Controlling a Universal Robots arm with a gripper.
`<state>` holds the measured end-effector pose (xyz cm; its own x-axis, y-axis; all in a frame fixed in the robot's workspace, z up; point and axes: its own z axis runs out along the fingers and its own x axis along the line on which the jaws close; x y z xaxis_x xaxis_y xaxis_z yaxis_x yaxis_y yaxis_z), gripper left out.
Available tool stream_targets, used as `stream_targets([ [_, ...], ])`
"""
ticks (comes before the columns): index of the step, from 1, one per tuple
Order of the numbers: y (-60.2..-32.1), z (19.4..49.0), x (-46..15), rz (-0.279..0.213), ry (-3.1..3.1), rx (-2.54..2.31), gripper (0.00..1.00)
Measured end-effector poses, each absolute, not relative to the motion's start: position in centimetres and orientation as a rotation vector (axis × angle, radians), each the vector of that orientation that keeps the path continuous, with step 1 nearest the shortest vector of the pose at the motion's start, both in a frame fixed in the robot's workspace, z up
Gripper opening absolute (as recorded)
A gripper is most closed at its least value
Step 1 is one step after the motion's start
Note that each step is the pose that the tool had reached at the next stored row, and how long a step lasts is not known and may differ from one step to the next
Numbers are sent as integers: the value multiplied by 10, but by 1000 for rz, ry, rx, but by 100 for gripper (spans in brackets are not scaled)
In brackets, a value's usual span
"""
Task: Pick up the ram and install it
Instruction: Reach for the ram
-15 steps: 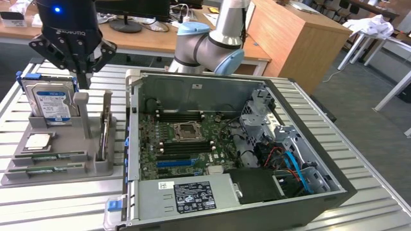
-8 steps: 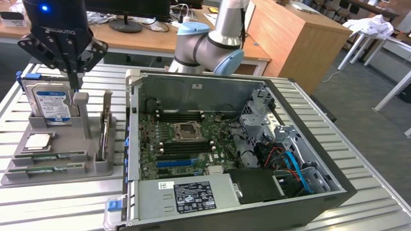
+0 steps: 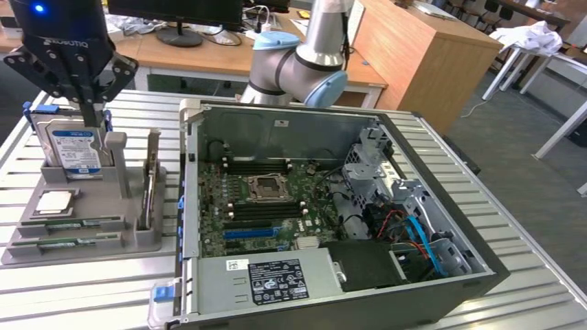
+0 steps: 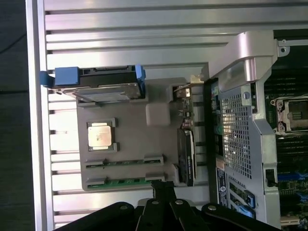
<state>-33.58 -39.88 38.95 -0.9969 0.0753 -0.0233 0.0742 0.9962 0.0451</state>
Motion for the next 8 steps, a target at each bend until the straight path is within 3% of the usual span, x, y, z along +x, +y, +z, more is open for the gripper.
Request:
stream_targets([
  [8,-399,389,-352,69,3114,117,10],
])
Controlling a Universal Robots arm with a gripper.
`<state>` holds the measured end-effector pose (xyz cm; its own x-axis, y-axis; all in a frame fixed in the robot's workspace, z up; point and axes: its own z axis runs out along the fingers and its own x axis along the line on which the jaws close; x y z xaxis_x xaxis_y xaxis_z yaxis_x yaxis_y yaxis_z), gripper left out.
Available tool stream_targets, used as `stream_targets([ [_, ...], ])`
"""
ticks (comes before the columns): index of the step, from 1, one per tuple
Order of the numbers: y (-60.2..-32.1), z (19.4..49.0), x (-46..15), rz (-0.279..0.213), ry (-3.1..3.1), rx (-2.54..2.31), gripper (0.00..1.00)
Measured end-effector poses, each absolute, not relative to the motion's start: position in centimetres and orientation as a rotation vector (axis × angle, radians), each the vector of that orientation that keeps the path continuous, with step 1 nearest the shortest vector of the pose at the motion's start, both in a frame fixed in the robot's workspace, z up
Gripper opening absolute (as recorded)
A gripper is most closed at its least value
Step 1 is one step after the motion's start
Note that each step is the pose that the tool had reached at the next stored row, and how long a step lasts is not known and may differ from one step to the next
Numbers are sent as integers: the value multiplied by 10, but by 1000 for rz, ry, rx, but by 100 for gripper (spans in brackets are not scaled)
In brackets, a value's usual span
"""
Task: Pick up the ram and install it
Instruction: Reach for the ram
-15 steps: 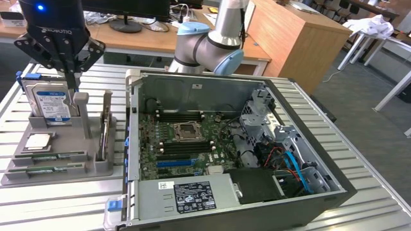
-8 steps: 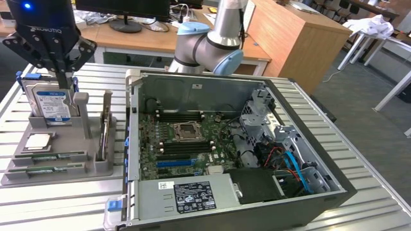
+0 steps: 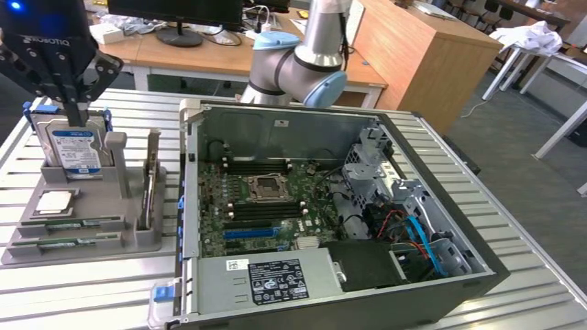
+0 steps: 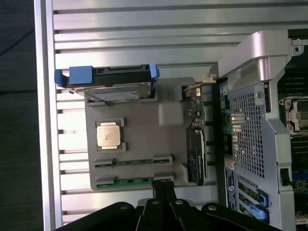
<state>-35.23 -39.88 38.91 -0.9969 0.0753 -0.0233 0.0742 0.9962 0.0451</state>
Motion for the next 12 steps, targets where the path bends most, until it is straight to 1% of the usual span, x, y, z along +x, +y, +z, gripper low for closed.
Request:
stream_targets([
  [12,-399,389,-374,69,3114,117,10],
])
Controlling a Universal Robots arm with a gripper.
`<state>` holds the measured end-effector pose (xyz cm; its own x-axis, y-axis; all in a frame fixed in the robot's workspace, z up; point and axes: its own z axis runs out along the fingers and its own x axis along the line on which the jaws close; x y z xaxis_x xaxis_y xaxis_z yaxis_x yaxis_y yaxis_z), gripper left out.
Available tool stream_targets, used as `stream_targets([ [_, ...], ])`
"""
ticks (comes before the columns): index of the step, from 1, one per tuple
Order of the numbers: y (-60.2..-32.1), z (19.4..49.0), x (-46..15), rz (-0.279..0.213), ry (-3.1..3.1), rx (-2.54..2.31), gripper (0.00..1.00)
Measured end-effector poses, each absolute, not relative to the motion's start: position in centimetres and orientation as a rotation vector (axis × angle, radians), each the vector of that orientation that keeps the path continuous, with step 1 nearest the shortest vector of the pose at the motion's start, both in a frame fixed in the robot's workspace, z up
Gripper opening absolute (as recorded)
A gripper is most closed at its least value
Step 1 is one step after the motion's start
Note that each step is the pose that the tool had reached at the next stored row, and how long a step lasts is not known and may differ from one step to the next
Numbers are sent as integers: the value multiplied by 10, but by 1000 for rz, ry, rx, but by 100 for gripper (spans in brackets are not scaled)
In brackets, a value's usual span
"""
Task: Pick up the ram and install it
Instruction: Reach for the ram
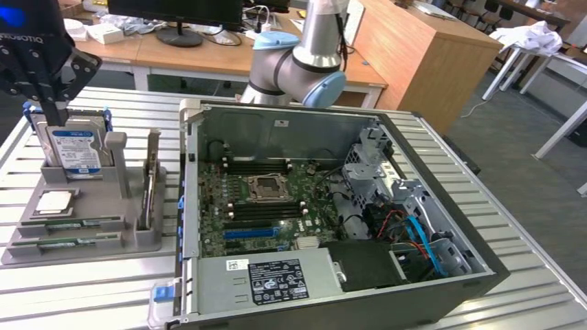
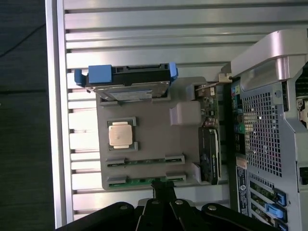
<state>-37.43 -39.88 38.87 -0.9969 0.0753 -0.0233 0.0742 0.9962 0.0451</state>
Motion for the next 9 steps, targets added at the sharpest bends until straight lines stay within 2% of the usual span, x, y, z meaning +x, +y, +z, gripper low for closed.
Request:
stream_targets([
  [9,-399,389,-376,69,3114,117,10],
])
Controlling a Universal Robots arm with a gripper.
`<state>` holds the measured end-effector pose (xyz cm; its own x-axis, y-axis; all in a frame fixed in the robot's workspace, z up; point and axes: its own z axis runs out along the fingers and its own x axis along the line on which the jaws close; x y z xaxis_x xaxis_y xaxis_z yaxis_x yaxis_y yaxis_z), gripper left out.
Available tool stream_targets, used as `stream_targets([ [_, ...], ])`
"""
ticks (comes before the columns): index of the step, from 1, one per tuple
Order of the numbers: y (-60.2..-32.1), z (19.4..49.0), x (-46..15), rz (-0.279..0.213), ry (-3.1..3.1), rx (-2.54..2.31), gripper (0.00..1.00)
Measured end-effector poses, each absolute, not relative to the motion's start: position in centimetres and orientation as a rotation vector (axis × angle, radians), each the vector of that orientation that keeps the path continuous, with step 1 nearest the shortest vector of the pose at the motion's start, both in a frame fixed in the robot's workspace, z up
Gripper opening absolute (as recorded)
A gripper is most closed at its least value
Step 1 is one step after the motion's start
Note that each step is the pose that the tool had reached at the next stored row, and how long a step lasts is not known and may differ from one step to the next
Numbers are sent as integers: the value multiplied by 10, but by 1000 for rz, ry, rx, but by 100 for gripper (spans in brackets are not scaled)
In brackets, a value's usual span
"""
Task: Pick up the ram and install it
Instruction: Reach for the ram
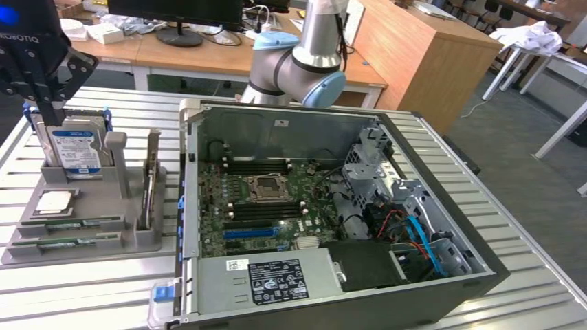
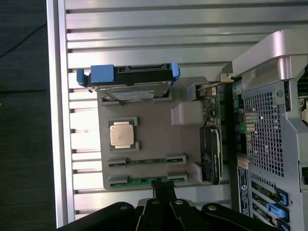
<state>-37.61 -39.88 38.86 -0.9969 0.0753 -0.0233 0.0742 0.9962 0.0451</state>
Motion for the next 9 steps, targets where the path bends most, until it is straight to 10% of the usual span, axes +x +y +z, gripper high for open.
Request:
stream_targets([
  [9,-406,389,-376,69,3114,116,10],
])
